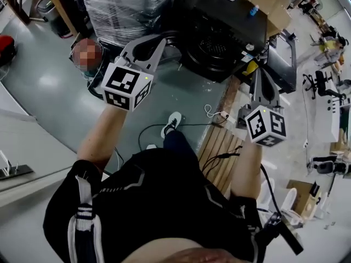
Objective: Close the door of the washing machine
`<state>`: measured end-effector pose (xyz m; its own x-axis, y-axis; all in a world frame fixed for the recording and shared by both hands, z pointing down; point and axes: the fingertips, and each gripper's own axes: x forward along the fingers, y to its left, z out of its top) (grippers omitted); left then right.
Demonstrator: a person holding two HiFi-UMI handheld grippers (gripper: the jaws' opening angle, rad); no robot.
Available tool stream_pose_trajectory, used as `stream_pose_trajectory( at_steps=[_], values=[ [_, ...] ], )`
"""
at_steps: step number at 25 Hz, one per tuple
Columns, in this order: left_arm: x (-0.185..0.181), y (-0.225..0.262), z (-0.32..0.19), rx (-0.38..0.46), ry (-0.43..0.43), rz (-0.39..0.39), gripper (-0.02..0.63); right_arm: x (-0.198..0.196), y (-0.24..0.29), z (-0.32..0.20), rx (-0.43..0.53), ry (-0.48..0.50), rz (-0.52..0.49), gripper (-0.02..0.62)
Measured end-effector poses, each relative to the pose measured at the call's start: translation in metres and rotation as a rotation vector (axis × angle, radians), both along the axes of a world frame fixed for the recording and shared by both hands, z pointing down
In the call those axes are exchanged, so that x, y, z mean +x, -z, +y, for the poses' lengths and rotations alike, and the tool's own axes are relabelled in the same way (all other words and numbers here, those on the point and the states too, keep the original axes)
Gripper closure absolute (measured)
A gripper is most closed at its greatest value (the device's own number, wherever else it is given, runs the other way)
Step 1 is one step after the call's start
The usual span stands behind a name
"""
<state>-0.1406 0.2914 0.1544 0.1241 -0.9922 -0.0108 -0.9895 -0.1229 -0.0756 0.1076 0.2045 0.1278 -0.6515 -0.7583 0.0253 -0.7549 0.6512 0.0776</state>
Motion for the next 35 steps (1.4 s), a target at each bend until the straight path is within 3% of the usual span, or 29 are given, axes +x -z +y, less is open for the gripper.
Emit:
stream_pose_trajectory(
  at_steps=[11, 15, 24, 31, 35],
  values=[
    [-0.040, -0.014, -0.097, -0.034, 0.001, -0.035, 0.603, -0.080, -0.017, -0.119, 0.002, 0.074, 0.016, 0.591],
    [-0.057, -0.016, -0.136, -0.054, 0.013, -0.005, 0.603, -0.097, -0.025, -0.161, -0.033, 0.085, 0.030, 0.591],
    [-0.078, -0.030, -0.209, -0.097, 0.011, 0.016, 0.603, -0.127, -0.038, -0.229, -0.052, 0.110, 0.060, 0.591],
    [-0.086, -0.037, -0.259, -0.126, 0.027, -0.018, 0.603, -0.131, -0.050, -0.279, -0.084, 0.123, 0.043, 0.591],
    [-0.084, -0.036, -0.285, -0.147, 0.012, -0.043, 0.603, -0.135, -0.052, -0.307, -0.039, 0.118, 0.056, 0.591]
  ],
)
